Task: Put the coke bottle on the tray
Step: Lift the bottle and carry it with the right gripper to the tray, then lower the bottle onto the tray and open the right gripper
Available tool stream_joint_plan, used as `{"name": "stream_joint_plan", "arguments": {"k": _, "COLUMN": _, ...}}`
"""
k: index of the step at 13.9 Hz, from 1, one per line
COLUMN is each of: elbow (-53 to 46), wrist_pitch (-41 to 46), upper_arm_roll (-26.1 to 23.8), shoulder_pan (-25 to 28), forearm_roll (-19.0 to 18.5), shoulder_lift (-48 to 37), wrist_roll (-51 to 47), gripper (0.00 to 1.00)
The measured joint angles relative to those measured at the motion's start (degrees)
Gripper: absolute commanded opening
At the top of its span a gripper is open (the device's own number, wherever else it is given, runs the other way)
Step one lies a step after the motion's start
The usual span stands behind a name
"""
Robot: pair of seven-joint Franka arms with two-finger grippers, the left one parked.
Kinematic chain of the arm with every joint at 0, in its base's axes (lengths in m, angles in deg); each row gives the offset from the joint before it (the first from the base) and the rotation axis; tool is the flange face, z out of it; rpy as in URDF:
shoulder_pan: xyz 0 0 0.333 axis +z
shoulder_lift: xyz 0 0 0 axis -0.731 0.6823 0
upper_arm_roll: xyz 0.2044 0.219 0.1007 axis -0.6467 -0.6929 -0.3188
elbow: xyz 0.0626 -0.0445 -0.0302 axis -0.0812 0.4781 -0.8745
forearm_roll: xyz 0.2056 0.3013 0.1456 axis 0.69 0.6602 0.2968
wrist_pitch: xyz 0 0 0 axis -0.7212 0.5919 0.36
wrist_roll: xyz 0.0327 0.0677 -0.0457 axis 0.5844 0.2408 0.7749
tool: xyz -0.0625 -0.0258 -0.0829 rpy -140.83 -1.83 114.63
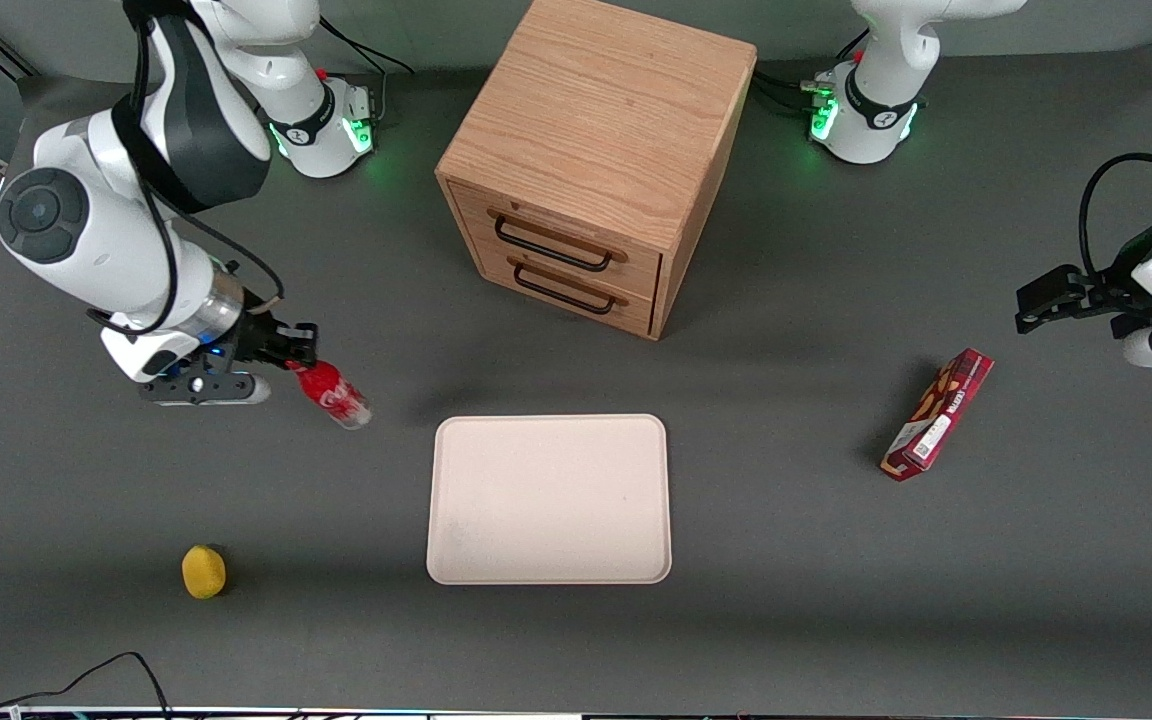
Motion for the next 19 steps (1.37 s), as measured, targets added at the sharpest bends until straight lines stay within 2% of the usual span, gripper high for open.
{"name": "stream_joint_plan", "arguments": {"k": 2, "elbow": -8.0, "wrist_pitch": 0.2, "upper_arm_roll": 0.0, "shoulder_pan": 3.3, "forearm_roll": -0.7, "shoulder_lift": 7.8, "wrist_roll": -2.2, "gripper": 0.0}}
{"name": "stream_joint_plan", "arguments": {"k": 4, "elbow": -15.7, "wrist_pitch": -0.2, "upper_arm_roll": 0.6, "shoulder_pan": 6.2, "forearm_roll": -3.5, "shoulder_lift": 17.0, "wrist_roll": -4.1, "gripper": 0.0}}
{"name": "stream_joint_plan", "arguments": {"k": 6, "elbow": -23.4, "wrist_pitch": -1.0, "upper_arm_roll": 1.4, "shoulder_pan": 8.5, "forearm_roll": -4.7, "shoulder_lift": 25.3, "wrist_roll": -4.8, "gripper": 0.0}}
{"name": "stream_joint_plan", "arguments": {"k": 8, "elbow": -28.8, "wrist_pitch": -2.2, "upper_arm_roll": 4.7, "shoulder_pan": 12.1, "forearm_roll": -4.8, "shoulder_lift": 30.2, "wrist_roll": -5.9, "gripper": 0.0}}
{"name": "stream_joint_plan", "arguments": {"k": 10, "elbow": -31.3, "wrist_pitch": -4.4, "upper_arm_roll": 11.6, "shoulder_pan": 18.1, "forearm_roll": -4.8, "shoulder_lift": 31.8, "wrist_roll": -6.6, "gripper": 0.0}}
{"name": "stream_joint_plan", "arguments": {"k": 12, "elbow": -31.8, "wrist_pitch": -5.6, "upper_arm_roll": 15.1, "shoulder_pan": 21.0, "forearm_roll": -4.8, "shoulder_lift": 32.2, "wrist_roll": -6.9, "gripper": 0.0}}
{"name": "stream_joint_plan", "arguments": {"k": 19, "elbow": -31.8, "wrist_pitch": -5.7, "upper_arm_roll": 16.0, "shoulder_pan": 20.9, "forearm_roll": -3.8, "shoulder_lift": 32.9, "wrist_roll": -7.6, "gripper": 0.0}}
